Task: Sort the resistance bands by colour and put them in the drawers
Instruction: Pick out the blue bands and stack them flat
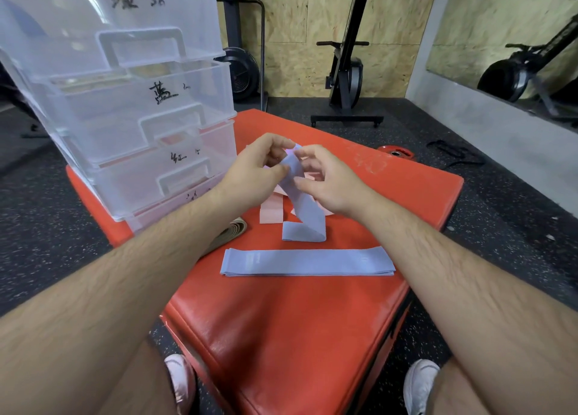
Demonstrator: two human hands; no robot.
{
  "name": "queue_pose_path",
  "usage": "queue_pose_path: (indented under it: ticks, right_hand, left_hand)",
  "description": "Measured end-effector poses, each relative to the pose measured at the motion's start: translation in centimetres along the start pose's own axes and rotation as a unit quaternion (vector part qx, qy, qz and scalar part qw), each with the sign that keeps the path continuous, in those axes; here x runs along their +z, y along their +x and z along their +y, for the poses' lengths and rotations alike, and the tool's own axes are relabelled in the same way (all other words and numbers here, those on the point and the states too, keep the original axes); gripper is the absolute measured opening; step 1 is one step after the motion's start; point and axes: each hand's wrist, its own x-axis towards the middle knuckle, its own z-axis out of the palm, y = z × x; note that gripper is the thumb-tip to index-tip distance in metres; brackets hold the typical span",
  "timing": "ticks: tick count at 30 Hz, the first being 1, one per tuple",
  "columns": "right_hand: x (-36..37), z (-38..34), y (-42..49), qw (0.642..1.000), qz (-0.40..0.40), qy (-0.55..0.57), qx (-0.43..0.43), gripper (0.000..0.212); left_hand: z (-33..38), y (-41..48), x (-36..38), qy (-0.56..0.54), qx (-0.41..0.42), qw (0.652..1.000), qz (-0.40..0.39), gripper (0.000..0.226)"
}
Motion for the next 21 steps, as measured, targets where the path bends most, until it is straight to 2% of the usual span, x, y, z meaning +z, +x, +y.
queue_pose_path:
  ticks: [4, 8, 10, 12, 14, 18, 21]
  right_hand:
    - [1.1, 0.2, 0.2, 1.000, 0.012, -0.012, -0.004, 0.018]
    - [1.0, -0.1, 0.1, 0.999, -0.008, -0.036, 0.023, 0.022]
    - [0.4, 0.3, -0.2, 0.989, -0.032, -0.141, 0.032, 0.031]
    - [-0.6, 1.1, -0.6, 0.976, -0.055, -0.207, 0.044, 0.025]
    - [-1.9, 1.8, -1.1, 0.967, -0.062, -0.239, 0.059, 0.016]
    - [-5.0, 2.9, -1.8, 0.950, -0.048, -0.295, 0.094, 0.014]
    - [-7.3, 3.4, -3.0, 0.950, -0.040, -0.289, 0.106, 0.011]
  left_hand:
    - [0.1, -0.3, -0.2, 0.035, -0.011, 0.999, 0.012, 0.013]
    - [0.4, -0.4, -1.1, -0.013, -0.046, 0.996, 0.076, 0.004]
    - [0.6, -0.4, -1.8, -0.053, -0.050, 0.990, 0.124, 0.008]
    - [0.2, -0.3, -2.6, -0.093, -0.058, 0.981, 0.161, 0.010]
    - [-0.6, -0.3, -3.5, -0.106, -0.072, 0.976, 0.179, 0.013]
    - [-1.8, -0.7, -5.2, -0.095, -0.091, 0.971, 0.200, 0.013]
    - [-2.8, -1.8, -6.1, -0.060, -0.106, 0.978, 0.170, 0.021]
